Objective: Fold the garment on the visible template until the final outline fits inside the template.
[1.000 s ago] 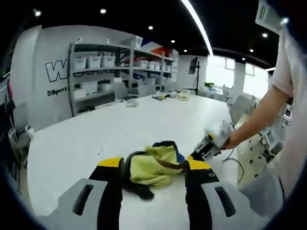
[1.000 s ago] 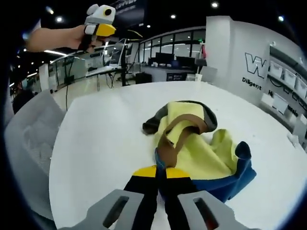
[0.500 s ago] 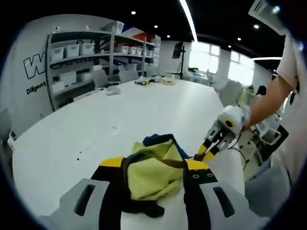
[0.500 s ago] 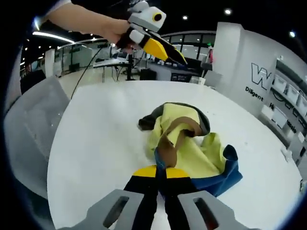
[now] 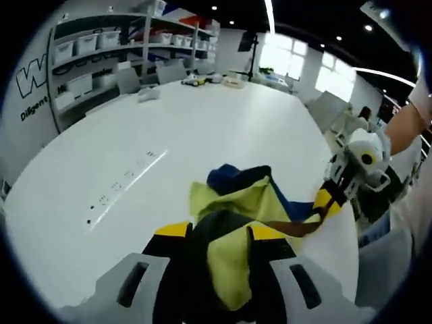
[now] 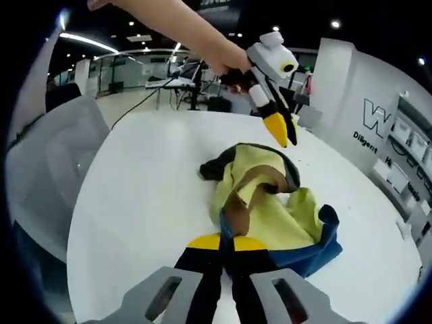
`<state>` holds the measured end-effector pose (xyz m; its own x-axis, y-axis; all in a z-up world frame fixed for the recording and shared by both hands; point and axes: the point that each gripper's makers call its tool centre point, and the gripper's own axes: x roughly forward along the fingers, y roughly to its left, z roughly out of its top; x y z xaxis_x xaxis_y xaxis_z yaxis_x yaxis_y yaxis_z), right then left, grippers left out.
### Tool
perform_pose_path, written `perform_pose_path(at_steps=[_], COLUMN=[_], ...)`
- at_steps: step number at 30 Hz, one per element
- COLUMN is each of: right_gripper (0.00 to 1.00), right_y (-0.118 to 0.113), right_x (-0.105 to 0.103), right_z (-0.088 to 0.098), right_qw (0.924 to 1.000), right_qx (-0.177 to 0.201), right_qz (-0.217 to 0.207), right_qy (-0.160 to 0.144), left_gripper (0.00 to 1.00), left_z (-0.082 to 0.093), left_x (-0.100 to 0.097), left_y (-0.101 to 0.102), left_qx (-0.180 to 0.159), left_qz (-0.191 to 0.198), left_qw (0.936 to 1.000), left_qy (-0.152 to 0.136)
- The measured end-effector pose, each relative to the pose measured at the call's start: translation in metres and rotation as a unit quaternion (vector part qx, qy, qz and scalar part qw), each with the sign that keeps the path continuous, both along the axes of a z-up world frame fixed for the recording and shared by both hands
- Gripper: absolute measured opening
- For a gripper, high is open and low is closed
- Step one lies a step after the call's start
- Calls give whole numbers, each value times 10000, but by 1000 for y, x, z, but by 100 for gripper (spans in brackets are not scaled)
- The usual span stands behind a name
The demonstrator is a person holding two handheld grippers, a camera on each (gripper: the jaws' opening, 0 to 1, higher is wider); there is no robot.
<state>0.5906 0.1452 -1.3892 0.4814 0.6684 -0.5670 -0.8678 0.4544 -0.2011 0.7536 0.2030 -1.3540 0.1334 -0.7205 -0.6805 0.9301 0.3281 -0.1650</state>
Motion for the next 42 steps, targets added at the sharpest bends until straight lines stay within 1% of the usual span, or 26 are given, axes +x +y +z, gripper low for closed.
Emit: perform_pose_path(at_steps=[1,3,4,6,8,9,10,11,13,15,17,19,20,21,22,24,27,28,31,32,33,37,38,40,42], right_gripper=[0,0,0,0,0,0,0,0,0,0,0,0,0,0,0,0,0,0,0,0,0,0,0,0,0], right_y=[0,1,0,0,0,0,-1,-1,-4,-6,-8,-12,-13,-16,-17,-21,-25,-25,-26,-26,-25,-22,-21,-17,-15], right_x=[-1,-1,-1,-1,0,0,0,0,1,1,1,3,4,4,5,8,11,11,12,12,12,11,10,7,2], right_z=[0,0,-1,-1,-1,-1,-1,-1,0,0,0,1,2,3,3,5,8,9,12,14,15,17,17,15,11], right_qw=[10000,10000,10000,10000,10000,10000,9999,10000,9999,9998,9996,9988,9982,9972,9962,9943,9914,9912,9906,9902,9901,9902,9906,9927,9953], right_qx=[17,29,10,69,68,80,94,84,108,121,155,250,320,406,470,585,739,757,788,823,837,860,843,735,554], right_qz=[18,29,42,12,4,-4,-8,-12,-71,-122,-200,-389,-456,-565,-661,-815,-993,-1000,-1032,-1041,-1041,-1007,-974,-844,-675], right_qy=[-3,1,-3,18,27,42,52,52,66,76,113,173,205,268,312,354,424,415,427,436,434,445,450,439,420], left_gripper=[30,30,30,27,19,14,4,4,3,3,3,3,3,3,3,3,3,3,3,3,2,2,2,2,2], left_z=[-5,-13,-15,-18,-23,-26,-30,-30,-25,-21,-13,0,8,12,18,23,33,35,35,34,31,21,15,2,-9], left_x=[1,6,7,7,1,0,1,0,-6,-7,-10,-10,-13,-16,-22,-31,-49,-55,-82,-90,-100,-129,-137,-151,-163], left_y=[1,0,-1,-3,-4,-2,2,2,5,10,15,22,27,32,39,50,73,79,102,105,112,124,128,132,134], left_qx=[99,193,196,195,282,389,531,502,430,430,337,160,16,-57,-118,-180,-433,-503,-641,-707,-738,-789,-794,-729,-736], left_qz=[0,7,17,14,-75,-97,-112,-143,-213,-246,-214,-103,-29,1,6,33,230,291,451,507,532,616,653,719,801], left_qw=[9999,9997,9997,9995,9990,9986,9981,9982,9982,9985,9990,9998,10000,10000,9999,9997,9983,9979,9965,9958,9955,9947,9945,9947,9941], left_qy=[60,121,131,251,340,346,290,292,350,226,207,51,4,-5,-119,-163,-300,-294,-305,-284,-265,-227,-204,-115,-4])
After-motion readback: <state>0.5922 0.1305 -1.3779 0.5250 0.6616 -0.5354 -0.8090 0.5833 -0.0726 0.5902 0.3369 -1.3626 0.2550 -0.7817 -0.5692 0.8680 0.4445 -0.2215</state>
